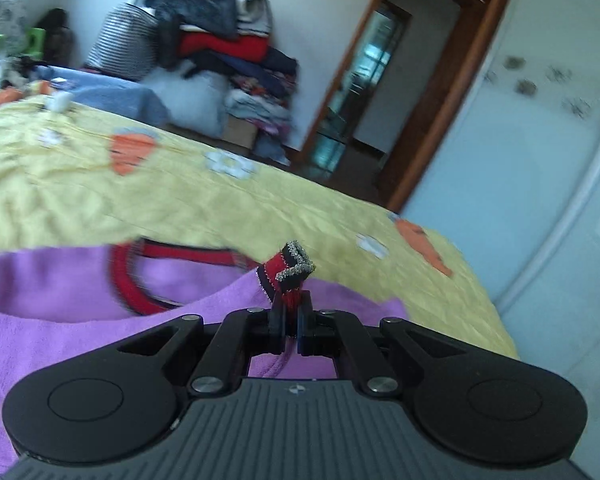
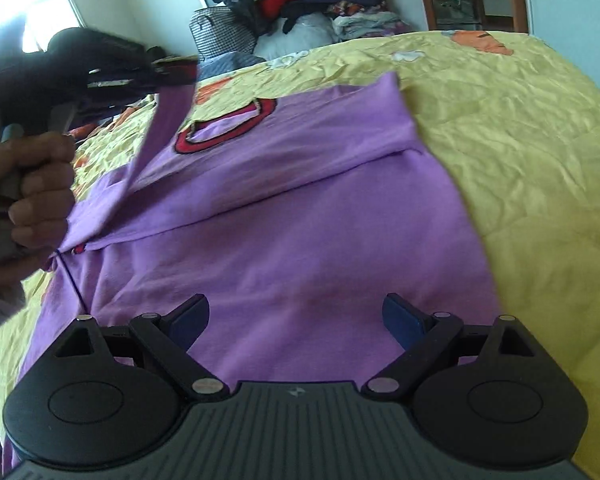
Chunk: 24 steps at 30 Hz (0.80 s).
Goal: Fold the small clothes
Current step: 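Carry the sleeve across the sweater body with the left tool and release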
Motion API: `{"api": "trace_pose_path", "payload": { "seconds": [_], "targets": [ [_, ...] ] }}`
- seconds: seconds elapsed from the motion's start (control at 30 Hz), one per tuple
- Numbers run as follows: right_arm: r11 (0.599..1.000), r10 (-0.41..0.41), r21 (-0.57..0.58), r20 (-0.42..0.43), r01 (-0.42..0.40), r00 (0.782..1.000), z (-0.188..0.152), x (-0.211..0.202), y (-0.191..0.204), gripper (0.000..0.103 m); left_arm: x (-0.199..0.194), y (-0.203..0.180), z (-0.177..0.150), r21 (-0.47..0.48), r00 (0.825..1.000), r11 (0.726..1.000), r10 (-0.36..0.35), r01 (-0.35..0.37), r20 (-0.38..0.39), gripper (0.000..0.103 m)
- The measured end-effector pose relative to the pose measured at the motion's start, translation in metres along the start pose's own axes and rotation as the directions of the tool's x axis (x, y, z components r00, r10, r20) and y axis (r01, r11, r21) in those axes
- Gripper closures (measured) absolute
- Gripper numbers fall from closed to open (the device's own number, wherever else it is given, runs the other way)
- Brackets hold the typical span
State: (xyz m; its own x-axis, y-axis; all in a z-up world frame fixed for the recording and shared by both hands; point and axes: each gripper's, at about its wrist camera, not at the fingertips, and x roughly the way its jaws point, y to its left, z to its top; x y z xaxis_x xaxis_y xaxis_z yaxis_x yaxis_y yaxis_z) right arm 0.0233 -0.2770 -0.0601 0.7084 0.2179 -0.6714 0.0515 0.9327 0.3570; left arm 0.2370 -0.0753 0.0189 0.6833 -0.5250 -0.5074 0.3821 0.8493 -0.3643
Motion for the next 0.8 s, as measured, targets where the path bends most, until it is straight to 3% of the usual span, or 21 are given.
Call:
{"api": "trace_pose_path", "payload": {
  "seconds": [0.3, 0.43, 0.73, 0.8],
  "targets": [
    [0.999, -0.022, 0.036, 0.018, 0.022, 1.000, -0.001, -0.001, -0.010, 0.009, 0.065, -0.056, -0.014, 0.053, 0.994, 0.998, -0.016, 0.022, -0.108, 0.098],
    [0.999, -0.034, 0.017, 0.019, 0.033, 0.999, -0.001, 0.001, -0.007, 0.009, 0.085, -0.068, -0.021, 0.082, 0.991, 0.997, 0.018, -0.007, -0.136, 0.098],
    [1.000, -0.026, 0.006, 0.045, 0.026, 0.999, -0.009, -0.001, -0.006, 0.007, 0.102, -0.087, -0.038, 0.167, 0.987, 0.986, 0.038, -0.011, -0.159, 0.098],
    [0.999, -0.032, -0.008, 0.050, 0.032, 0.998, -0.011, -0.001, -0.004, 0.007, 0.111, -0.090, -0.046, 0.191, 0.979, 0.982, 0.042, -0.003, -0.200, 0.095]
  ]
}}
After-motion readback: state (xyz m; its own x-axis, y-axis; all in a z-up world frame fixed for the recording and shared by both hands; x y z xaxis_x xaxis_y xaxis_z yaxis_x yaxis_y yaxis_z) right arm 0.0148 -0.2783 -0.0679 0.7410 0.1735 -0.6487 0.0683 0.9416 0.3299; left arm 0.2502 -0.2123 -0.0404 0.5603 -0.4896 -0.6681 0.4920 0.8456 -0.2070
